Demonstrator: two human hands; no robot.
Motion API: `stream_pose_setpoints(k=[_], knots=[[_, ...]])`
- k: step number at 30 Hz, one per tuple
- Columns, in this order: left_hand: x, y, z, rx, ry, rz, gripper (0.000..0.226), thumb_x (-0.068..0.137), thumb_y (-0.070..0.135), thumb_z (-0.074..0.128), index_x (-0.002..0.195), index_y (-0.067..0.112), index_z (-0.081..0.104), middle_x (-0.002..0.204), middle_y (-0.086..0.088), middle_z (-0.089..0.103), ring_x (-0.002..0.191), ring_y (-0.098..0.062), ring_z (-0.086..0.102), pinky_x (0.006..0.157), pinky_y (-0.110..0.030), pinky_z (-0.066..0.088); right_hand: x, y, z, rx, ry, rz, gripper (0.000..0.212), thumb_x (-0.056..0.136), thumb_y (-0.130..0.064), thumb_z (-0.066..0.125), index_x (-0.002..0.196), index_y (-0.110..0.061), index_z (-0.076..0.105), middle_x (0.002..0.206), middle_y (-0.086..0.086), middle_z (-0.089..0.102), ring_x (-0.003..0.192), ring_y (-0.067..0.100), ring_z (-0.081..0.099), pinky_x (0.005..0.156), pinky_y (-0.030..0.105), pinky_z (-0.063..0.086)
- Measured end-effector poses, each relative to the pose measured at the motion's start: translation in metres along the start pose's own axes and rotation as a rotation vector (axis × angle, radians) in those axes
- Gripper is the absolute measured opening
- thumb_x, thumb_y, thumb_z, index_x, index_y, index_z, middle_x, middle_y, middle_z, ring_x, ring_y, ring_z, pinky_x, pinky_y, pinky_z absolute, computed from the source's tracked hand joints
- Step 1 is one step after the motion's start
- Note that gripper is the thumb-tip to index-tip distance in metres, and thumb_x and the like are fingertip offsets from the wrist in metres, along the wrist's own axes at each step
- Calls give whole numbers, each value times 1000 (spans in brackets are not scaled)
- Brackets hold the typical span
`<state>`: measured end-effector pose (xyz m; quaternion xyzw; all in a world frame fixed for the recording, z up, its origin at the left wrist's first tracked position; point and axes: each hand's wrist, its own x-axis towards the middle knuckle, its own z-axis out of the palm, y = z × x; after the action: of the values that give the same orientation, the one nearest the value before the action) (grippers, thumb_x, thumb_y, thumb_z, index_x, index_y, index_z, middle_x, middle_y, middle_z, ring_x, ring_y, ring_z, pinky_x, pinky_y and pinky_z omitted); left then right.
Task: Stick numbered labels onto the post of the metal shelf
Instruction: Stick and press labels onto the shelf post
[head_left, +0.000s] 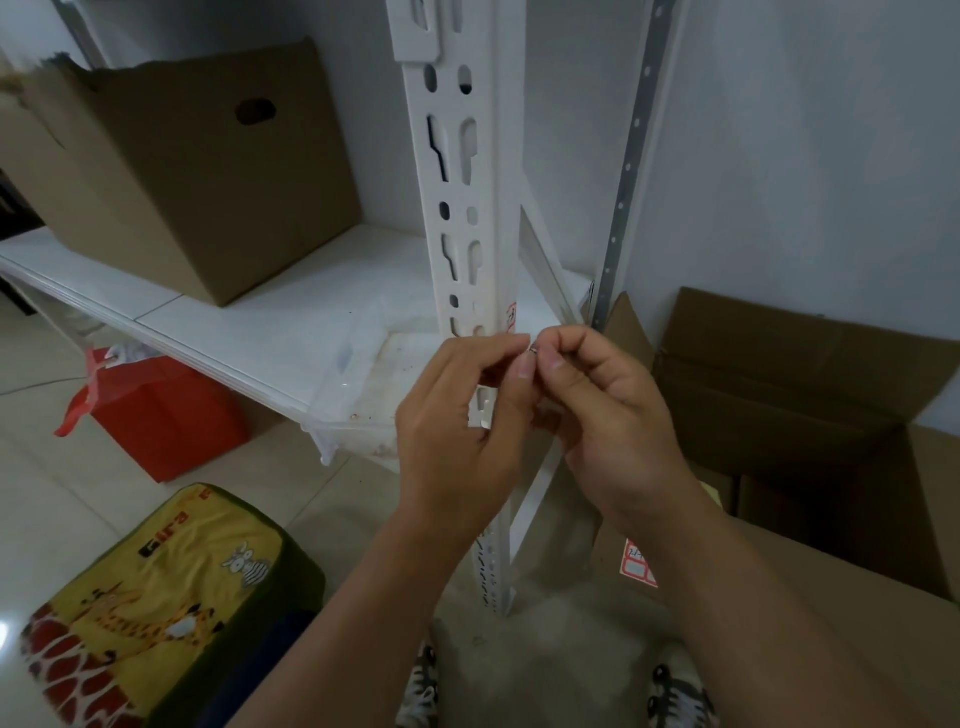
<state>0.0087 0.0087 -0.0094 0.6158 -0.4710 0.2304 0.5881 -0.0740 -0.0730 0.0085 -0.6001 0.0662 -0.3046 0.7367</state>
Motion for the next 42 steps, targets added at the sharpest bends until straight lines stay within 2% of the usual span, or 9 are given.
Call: stream_pose_setpoints(k=[4, 13, 17, 21, 26, 30, 36, 39, 42], knots=[[1, -1, 0, -24, 21, -81, 10, 93, 15, 58, 101, 17, 64, 88, 7, 63, 81, -5, 63, 73, -19, 52, 1, 2, 1, 27, 13, -21, 14, 90, -18, 52, 90, -7, 61, 72, 6, 58, 68, 17, 57, 63, 27, 52], [0, 0, -3, 9, 67, -109, 12, 92, 18, 60, 103, 19, 63, 91, 6, 66, 84, -4, 64, 75, -13, 51, -1, 9, 6, 0, 76, -56, 21, 88, -14, 49, 100, -9, 66, 82, 11, 64, 79, 24, 64, 71, 39, 55], [0, -1, -5, -3, 72, -140, 13, 92, 17, 61, 104, 20, 64, 92, 6, 67, 85, -5, 66, 74, -19, 54, -3, 10, 8, -57, 78, -82, 25, 89, -16, 50, 107, -10, 65, 88, 15, 67, 83, 27, 67, 70, 34, 56], [2, 0, -7, -53, 73, -205, 14, 91, 18, 63, 104, 23, 65, 92, 8, 69, 84, -8, 68, 73, -24, 57, -6, 10, 13, -144, 33, -164, 27, 90, -9, 49, 114, -9, 61, 80, 5, 64, 76, 15, 66, 68, 26, 54], [3, 0, -9, -164, 53, -312, 13, 86, 21, 70, 99, 23, 67, 90, 8, 70, 84, -14, 69, 73, -26, 57, -4, 10, 11, -50, 45, -143, 23, 85, -11, 52, 104, -3, 61, 82, 10, 63, 77, 22, 62, 69, 30, 52], [5, -1, -10, -156, -5, -230, 15, 87, 17, 70, 100, 24, 68, 91, 3, 70, 84, -15, 69, 73, -27, 57, -2, 8, 7, -29, -1, -61, 21, 87, -15, 47, 96, -7, 64, 79, 11, 60, 75, 23, 59, 67, 33, 51], [5, -12, -13, 146, 45, 88, 9, 90, 0, 61, 88, -3, 69, 81, -8, 66, 78, -11, 59, 74, -14, 47, -1, 6, 7, -42, -2, -25, 29, 88, -18, 45, 98, -9, 71, 71, 14, 55, 67, 22, 57, 64, 32, 51], [6, -5, -11, 133, 125, -32, 22, 96, 10, 47, 82, 0, 61, 75, -10, 62, 69, -15, 57, 66, -9, 42, -3, 6, 8, -100, 0, -58, 29, 88, -15, 45, 97, -10, 71, 66, 8, 57, 66, 20, 57, 65, 30, 51], [8, -4, -11, 82, 155, -234, 32, 98, 23, 37, 73, 10, 52, 61, -11, 58, 53, -16, 53, 52, -15, 39, -3, 7, 7, -109, 36, -68, 27, 87, -15, 46, 93, -12, 71, 64, 4, 58, 65, 19, 57, 64, 28, 50]])
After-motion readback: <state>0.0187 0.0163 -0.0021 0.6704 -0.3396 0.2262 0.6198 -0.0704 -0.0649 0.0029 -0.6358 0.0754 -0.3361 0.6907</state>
